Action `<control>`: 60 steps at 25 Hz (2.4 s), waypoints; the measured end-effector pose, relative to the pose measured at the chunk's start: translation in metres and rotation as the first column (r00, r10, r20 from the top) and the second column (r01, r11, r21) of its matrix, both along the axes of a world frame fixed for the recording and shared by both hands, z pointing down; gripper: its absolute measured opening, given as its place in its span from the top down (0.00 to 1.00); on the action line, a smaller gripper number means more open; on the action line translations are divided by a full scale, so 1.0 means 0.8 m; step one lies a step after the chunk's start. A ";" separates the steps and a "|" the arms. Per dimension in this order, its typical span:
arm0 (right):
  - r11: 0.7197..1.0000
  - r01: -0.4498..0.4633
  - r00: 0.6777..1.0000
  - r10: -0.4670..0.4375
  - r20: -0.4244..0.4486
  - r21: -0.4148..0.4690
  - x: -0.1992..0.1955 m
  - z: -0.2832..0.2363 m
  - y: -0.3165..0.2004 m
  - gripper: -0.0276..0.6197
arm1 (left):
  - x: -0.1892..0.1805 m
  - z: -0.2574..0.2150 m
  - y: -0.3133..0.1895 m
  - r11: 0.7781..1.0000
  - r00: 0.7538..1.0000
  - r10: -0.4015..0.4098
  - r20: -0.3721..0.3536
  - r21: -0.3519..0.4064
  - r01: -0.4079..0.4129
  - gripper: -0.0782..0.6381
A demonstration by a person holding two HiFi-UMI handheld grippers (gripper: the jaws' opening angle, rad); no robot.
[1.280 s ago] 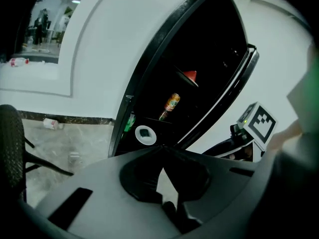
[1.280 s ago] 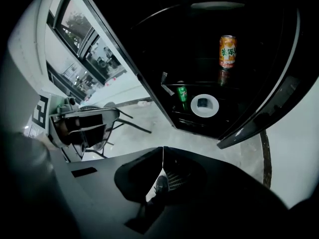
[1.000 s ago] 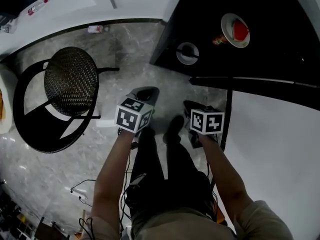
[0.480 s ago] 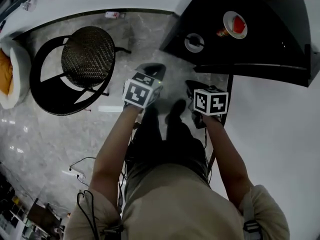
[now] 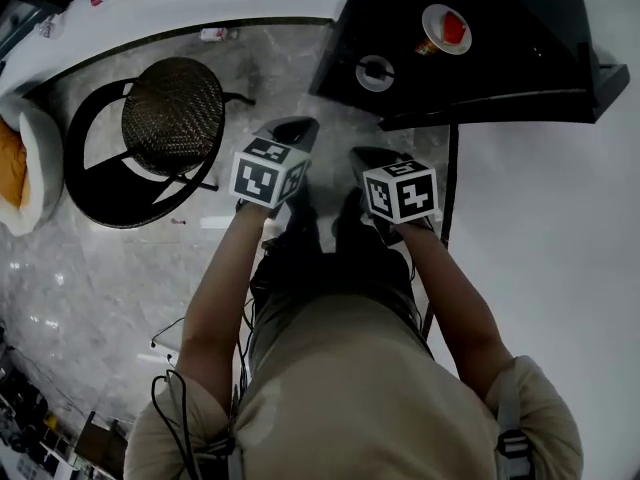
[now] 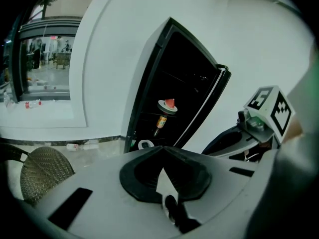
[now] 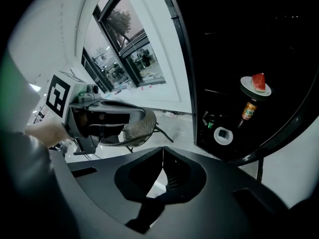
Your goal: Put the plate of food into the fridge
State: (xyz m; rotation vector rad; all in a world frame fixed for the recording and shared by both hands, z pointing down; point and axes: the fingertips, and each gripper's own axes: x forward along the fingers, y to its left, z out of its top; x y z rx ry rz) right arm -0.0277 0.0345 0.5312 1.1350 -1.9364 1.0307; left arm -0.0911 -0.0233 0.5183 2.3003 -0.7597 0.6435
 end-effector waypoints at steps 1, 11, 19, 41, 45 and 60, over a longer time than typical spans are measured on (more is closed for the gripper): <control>1.000 -0.005 1.000 0.005 0.002 0.014 0.000 -0.006 -0.003 0.92 | 0.001 -0.002 -0.001 1.000 1.000 0.006 0.008 0.006 -0.006 0.88; 0.997 -0.046 0.998 0.043 0.041 0.067 0.033 -0.029 0.018 0.92 | 0.029 -0.030 0.012 0.997 0.998 0.043 0.050 0.066 -0.046 0.88; 0.992 -0.082 0.996 0.077 0.053 0.092 0.091 -0.051 0.044 0.92 | 0.086 -0.059 0.038 0.988 0.993 0.082 0.090 0.127 -0.093 0.88; 0.979 -0.068 0.988 0.038 0.152 0.195 0.133 -0.109 0.098 0.92 | 0.113 -0.134 0.111 0.951 0.994 0.038 0.107 0.301 -0.069 0.88; 0.972 -0.071 0.986 0.034 0.163 0.223 0.152 -0.129 0.115 0.92 | 0.127 -0.153 0.121 0.941 0.996 0.019 0.084 0.336 -0.046 0.88; 0.972 -0.116 0.956 0.053 0.288 0.206 0.170 -0.151 0.159 0.92 | 0.135 -0.175 0.166 0.910 0.993 -0.079 0.087 0.414 0.036 0.88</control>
